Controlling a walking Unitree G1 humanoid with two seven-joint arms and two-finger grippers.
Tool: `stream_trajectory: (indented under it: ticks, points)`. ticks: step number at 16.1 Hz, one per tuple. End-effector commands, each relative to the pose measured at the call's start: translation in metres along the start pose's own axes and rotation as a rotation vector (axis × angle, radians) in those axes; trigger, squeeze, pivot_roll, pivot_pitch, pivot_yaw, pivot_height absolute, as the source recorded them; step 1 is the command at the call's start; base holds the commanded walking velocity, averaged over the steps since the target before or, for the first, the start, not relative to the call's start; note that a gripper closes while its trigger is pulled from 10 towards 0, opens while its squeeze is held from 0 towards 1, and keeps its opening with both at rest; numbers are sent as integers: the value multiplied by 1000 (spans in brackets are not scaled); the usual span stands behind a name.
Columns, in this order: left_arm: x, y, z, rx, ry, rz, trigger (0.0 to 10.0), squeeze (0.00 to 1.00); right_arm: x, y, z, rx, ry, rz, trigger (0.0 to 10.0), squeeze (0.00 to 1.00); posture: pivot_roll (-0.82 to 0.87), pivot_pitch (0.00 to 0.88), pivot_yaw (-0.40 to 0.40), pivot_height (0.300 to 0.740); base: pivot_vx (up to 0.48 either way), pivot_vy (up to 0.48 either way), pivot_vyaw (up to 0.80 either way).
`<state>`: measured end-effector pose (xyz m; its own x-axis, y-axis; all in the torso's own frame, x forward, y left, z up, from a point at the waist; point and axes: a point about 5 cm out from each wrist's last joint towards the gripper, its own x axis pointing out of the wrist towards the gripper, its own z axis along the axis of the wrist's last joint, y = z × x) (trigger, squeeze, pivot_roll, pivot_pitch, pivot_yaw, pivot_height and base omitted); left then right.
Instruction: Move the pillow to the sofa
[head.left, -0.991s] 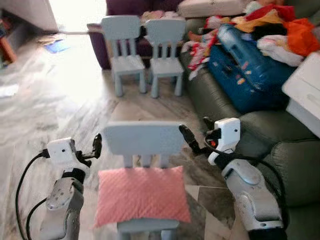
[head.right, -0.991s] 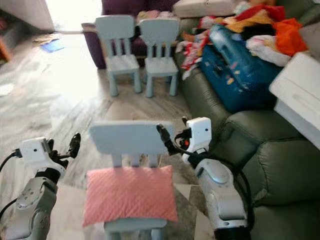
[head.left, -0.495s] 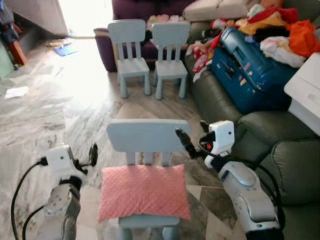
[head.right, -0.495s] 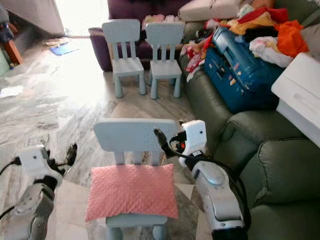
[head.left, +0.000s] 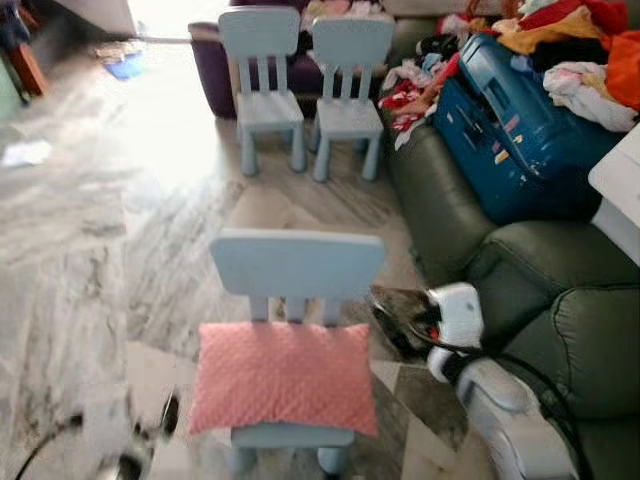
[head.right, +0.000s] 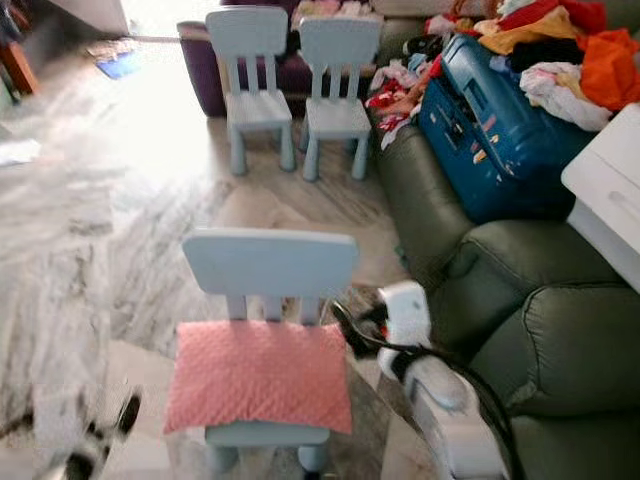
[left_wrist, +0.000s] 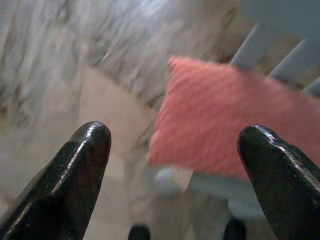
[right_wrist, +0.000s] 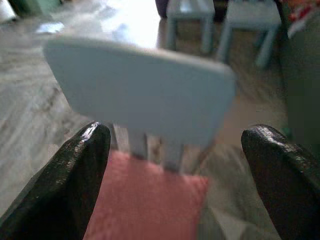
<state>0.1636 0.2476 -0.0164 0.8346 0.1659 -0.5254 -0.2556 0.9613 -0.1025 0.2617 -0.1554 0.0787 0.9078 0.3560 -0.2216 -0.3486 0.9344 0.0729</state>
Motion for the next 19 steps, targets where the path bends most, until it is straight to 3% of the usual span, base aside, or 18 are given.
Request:
stream_trajectory:
  ticks: [1,3,6,10,12,14,16,19]
  points:
    - [-6,0,0,17,-10,-18,10000,0,-8,-6,1,33,1,-22,10000,0,-85,183,-88,740,0,0,0]
    - [-19,0,-8,22,0,-47,10000,0,-17,-8,-4,62,21,-58,10000,0,-78,214,-88,740,0,0,0]
    - [-25,-5,-4,65,-13,-123,10000,0,-24,-7,-6,68,27,-100,10000,0,-91,246,-73,740,0,0,0]
    - [-13,-35,34,121,-154,-258,10000,0,-39,-15,-5,86,32,-200,10000,0,-130,252,-65,740,0,0,0]
    - [-2,-59,59,148,-229,-336,10000,0,-62,-28,-20,123,91,-283,10000,0,-155,241,-57,740,0,0,0]
    - [3,-71,68,141,-252,-379,10000,0,-73,-29,-27,142,114,-314,10000,0,-171,232,-45,740,0,0,0]
    - [4,-80,72,143,-271,-410,10000,0,-75,-25,-28,160,113,-315,10000,0,-181,219,-36,740,0,0,0]
    - [4,-88,76,141,-285,-428,10000,0,-63,-18,-24,173,88,-285,10000,0,-168,198,-37,740,0,0,0]
